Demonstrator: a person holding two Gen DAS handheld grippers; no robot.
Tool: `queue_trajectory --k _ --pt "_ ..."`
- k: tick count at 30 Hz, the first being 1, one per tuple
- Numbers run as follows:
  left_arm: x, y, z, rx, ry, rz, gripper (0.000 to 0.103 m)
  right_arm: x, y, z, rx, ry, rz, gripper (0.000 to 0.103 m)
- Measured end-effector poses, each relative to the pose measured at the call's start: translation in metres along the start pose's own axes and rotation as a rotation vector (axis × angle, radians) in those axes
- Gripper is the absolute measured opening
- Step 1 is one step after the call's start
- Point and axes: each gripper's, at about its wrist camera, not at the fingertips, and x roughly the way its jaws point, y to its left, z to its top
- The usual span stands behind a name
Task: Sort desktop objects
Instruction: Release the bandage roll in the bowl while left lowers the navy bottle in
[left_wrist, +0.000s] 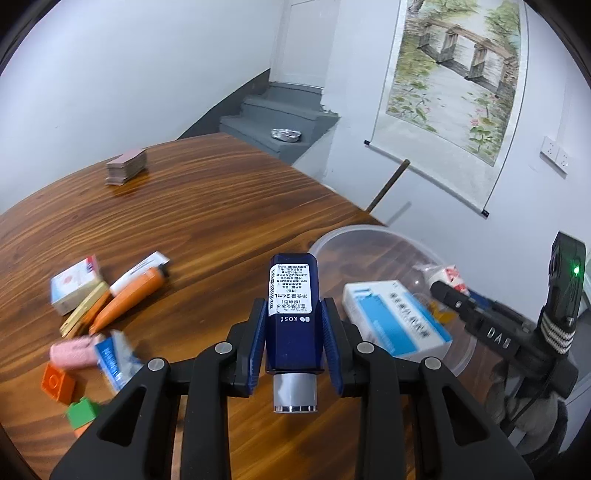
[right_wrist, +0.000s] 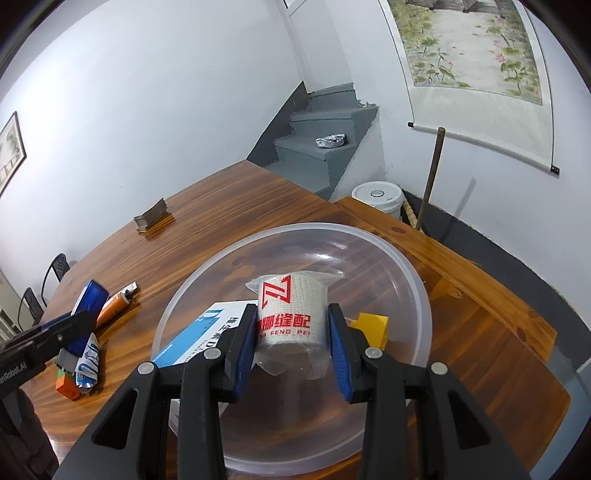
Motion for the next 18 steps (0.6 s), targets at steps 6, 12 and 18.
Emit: queue_trajectory --k 6,12,18 --pt "0.018 -0.018 0.014 0.023 0.012 -0.036 0.032 0.001 -0.006 0.001 0.003 0.005 0.003 0.041" --pt "0.040 -0.031 0.023 0.042 0.044 -0.077 0.032 0.001 -0.015 0.002 0.013 0.006 -0.003 0.041" --pt "0.057 -0.041 0.031 0.039 0.065 -0.110 0.032 0.003 -0.016 0.003 0.013 0.008 -0.001 0.045"
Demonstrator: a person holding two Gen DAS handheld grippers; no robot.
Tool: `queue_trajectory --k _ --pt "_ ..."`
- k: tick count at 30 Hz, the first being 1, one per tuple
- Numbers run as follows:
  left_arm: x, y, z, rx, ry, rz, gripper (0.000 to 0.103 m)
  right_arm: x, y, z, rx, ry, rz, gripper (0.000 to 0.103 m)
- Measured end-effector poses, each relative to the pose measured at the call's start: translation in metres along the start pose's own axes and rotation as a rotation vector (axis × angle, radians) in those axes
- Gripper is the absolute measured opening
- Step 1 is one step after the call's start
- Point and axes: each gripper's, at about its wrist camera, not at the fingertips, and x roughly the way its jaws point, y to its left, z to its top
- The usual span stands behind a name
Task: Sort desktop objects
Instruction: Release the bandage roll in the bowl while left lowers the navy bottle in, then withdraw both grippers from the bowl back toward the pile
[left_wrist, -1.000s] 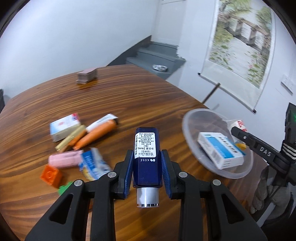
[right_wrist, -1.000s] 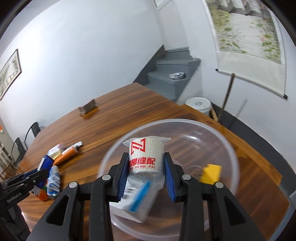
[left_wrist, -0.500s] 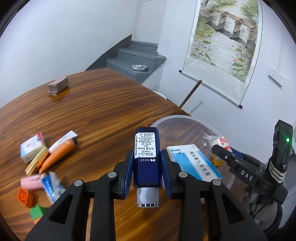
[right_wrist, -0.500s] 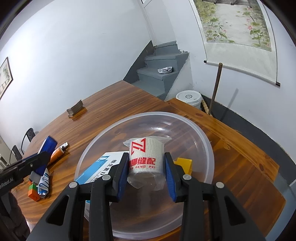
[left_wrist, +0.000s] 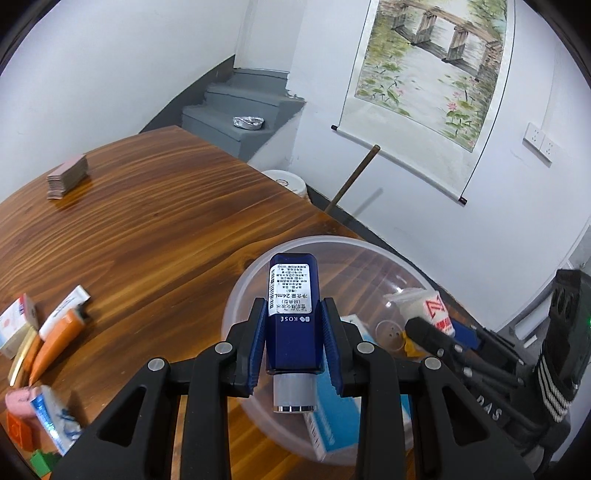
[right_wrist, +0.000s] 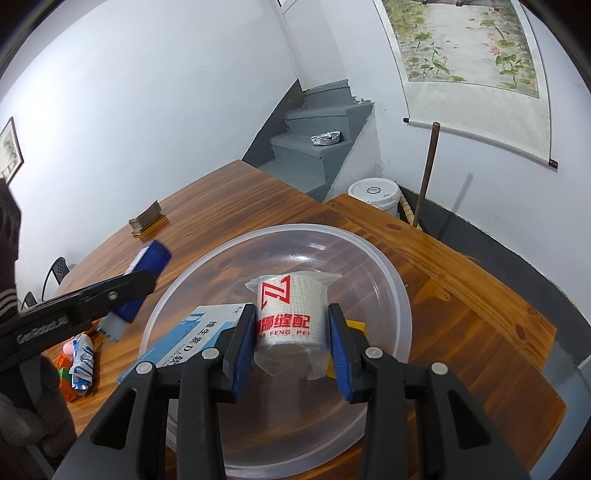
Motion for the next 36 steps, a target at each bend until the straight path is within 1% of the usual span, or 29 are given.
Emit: queue_trajectory --k 1,3,9,10,11,13,17,23,36 --pt "0.002 0.000 0.002 -0.003 0.003 -0.004 0.032 0.000 0.001 0.001 -0.002 0.000 0.001 0.047" --pt "0.005 -0.002 0.003 -0.004 0.007 -0.013 0.032 0.000 0.002 0.002 -0.006 -0.008 -0.003 0.057" --pt "0.009 -0.006 0.006 -0.011 0.025 -0.034 0.032 -0.006 0.008 0.003 -0.006 -0.034 -0.006 0.064" --pt "0.010 -0.005 0.006 -0.023 0.035 -0.045 0.035 -0.006 0.008 0.003 -0.005 -0.035 -0.007 0.065" --pt "0.011 -0.003 0.006 -0.034 0.041 -0.052 0.049 -0.006 0.008 0.003 -0.002 -0.034 -0.008 0.065" --pt "0.008 -0.001 0.005 -0.048 0.036 -0.046 0.065 -0.006 0.008 0.003 0.003 -0.032 -0.009 0.065" --pt "-0.006 0.003 0.003 -0.052 0.007 -0.035 0.065 -0.007 0.011 0.002 0.011 -0.033 -0.007 0.065" --pt "-0.025 0.006 -0.001 -0.047 -0.026 0.016 0.065 -0.010 0.023 -0.001 -0.002 -0.030 0.020 0.065" --pt "-0.063 0.029 -0.014 -0.079 -0.081 0.089 0.065 -0.021 0.061 -0.007 -0.053 -0.039 0.075 0.065"
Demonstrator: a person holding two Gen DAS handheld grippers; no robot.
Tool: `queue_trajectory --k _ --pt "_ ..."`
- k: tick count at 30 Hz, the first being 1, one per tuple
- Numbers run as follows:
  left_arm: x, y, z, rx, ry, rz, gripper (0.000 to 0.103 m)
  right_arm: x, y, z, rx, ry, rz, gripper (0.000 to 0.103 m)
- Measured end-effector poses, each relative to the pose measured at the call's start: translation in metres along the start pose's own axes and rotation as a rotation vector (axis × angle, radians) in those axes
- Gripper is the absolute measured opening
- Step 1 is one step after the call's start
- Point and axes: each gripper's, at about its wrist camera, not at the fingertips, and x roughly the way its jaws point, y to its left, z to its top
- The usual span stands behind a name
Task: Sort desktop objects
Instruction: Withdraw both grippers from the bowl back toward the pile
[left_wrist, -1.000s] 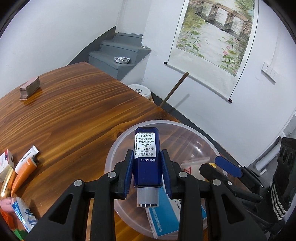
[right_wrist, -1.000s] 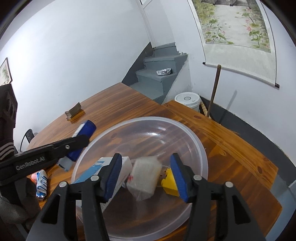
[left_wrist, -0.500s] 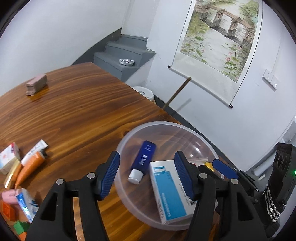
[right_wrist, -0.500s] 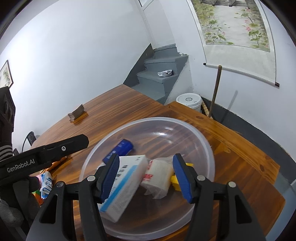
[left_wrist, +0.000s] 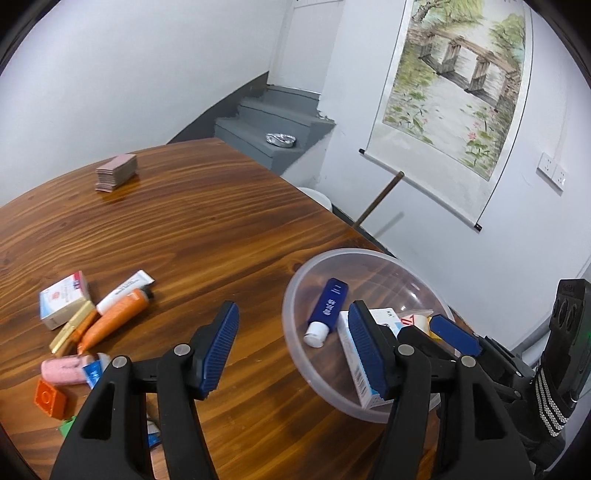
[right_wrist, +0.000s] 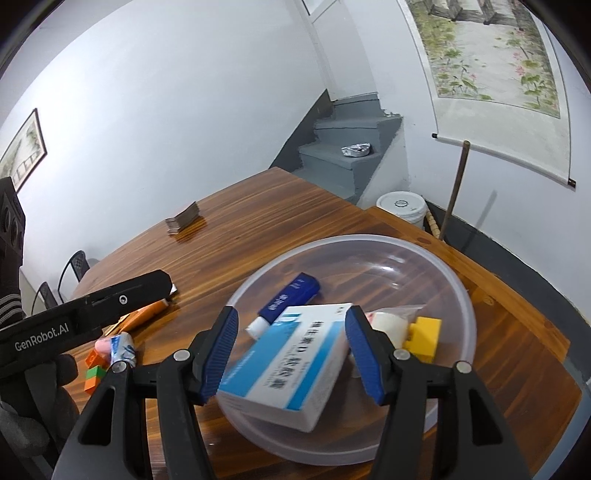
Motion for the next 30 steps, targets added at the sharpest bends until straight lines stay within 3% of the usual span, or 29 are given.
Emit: queue_trajectory --k 16,30 --pt "-0.030 0.047 -0.025 -0.039 -0.007 0.074 0.065 0.000 0.045 -0.008 -0.059 0.011 0.063 0.067" --pt "-0.070 0.140 -0.053 -0.193 -0.043 0.216 0.065 0.010 0.087 -0.017 -0.111 0.033 0.128 0.069"
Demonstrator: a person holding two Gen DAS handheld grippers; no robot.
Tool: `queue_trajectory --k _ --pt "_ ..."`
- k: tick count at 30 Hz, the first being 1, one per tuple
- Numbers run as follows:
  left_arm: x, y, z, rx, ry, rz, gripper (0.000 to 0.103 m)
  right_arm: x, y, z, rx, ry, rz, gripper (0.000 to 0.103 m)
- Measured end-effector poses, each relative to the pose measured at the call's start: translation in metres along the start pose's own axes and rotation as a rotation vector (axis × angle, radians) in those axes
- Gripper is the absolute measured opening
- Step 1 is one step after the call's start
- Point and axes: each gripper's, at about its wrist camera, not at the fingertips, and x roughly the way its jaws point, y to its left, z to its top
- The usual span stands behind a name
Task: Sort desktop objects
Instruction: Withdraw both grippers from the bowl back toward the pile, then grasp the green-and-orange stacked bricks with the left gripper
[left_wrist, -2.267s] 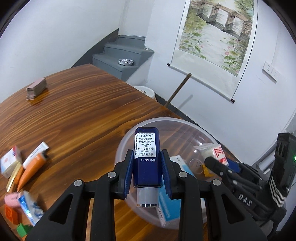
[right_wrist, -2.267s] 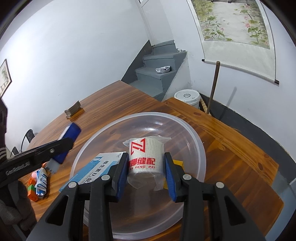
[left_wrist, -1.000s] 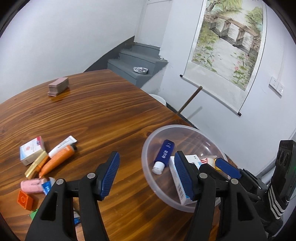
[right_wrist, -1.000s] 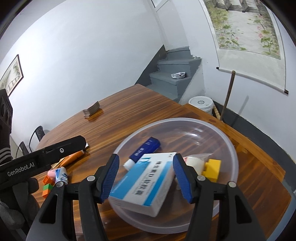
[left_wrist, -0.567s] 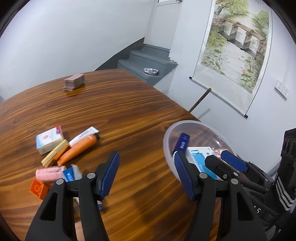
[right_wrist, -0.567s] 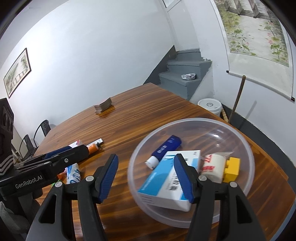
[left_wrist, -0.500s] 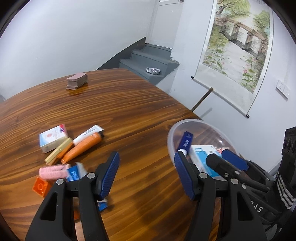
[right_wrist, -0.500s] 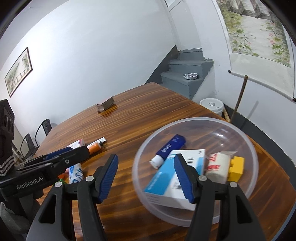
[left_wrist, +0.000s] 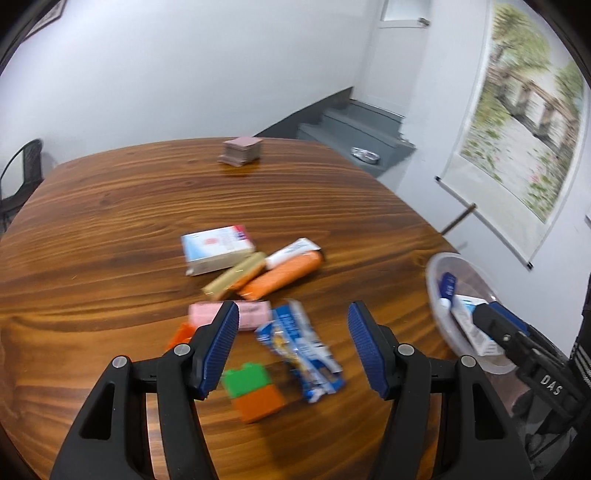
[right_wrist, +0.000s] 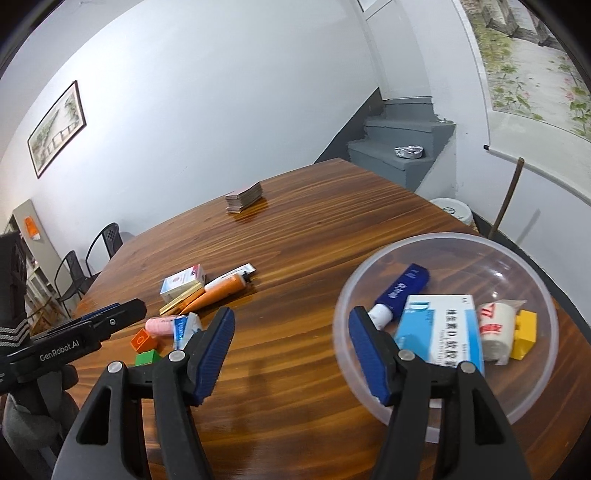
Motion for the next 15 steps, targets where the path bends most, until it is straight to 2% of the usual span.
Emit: queue_trajectory --k 7,15 --pt "0.007 0.031 -0.014 -0.053 0.042 0.040 0.065 0.010 0.028 -0.004 -0.054 0.026 0.050 0.069" --pt "0.027 0.033 -0.031 -0.054 0.109 0.049 0.065 0.026 0.053 -0.012 -0.099 0.074 0.091 0.069"
